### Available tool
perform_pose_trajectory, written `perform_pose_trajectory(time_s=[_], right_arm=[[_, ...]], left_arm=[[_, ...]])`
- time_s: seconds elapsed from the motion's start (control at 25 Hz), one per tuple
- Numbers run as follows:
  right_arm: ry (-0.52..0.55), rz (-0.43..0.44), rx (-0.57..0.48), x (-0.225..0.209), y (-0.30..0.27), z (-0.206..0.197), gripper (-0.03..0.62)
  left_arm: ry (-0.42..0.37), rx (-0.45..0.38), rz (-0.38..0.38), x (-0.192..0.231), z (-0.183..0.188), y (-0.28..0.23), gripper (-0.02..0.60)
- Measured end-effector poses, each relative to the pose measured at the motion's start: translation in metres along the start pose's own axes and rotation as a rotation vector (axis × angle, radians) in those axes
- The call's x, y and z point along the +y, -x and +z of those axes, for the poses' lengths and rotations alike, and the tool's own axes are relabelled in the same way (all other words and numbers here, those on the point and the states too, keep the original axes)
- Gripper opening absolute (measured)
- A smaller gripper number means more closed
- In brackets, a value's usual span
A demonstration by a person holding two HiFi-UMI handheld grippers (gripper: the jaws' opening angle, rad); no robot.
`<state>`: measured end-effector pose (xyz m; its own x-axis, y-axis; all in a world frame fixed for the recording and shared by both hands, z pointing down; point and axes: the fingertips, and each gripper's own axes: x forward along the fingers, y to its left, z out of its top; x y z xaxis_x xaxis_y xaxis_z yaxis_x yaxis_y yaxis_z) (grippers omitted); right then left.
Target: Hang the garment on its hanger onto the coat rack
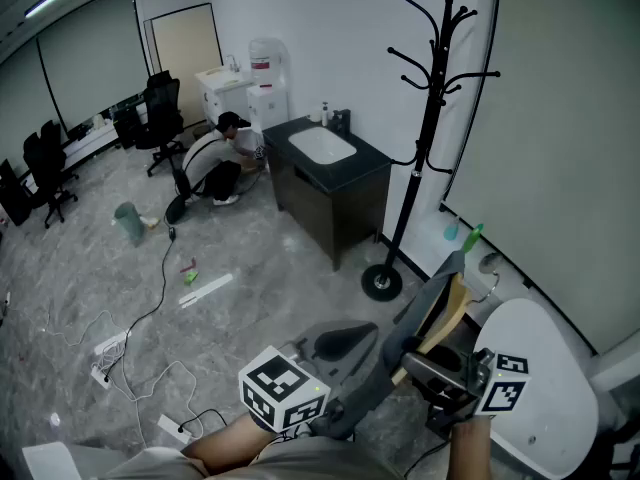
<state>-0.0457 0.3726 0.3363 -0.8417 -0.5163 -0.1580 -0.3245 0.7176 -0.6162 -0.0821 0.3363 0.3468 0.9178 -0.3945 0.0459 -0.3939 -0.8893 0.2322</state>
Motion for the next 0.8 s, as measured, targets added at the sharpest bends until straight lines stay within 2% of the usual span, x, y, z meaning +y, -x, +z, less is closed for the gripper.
perform_pose_trajectory(time_s=[0.56, 0.8], right_arm=[[-0.03, 0.045, -0.02, 0.002, 0.01, 0.01, 0.124], [-0.028, 0.086, 0.008, 0.001, 0.02, 0.018, 0.126]], left_arm=[[-0.01, 0.002, 0.012, -0.003, 0.0, -0.011, 0.005], [-0.017, 0.006, 0.027, -0.006, -0.002, -0.022, 0.005]])
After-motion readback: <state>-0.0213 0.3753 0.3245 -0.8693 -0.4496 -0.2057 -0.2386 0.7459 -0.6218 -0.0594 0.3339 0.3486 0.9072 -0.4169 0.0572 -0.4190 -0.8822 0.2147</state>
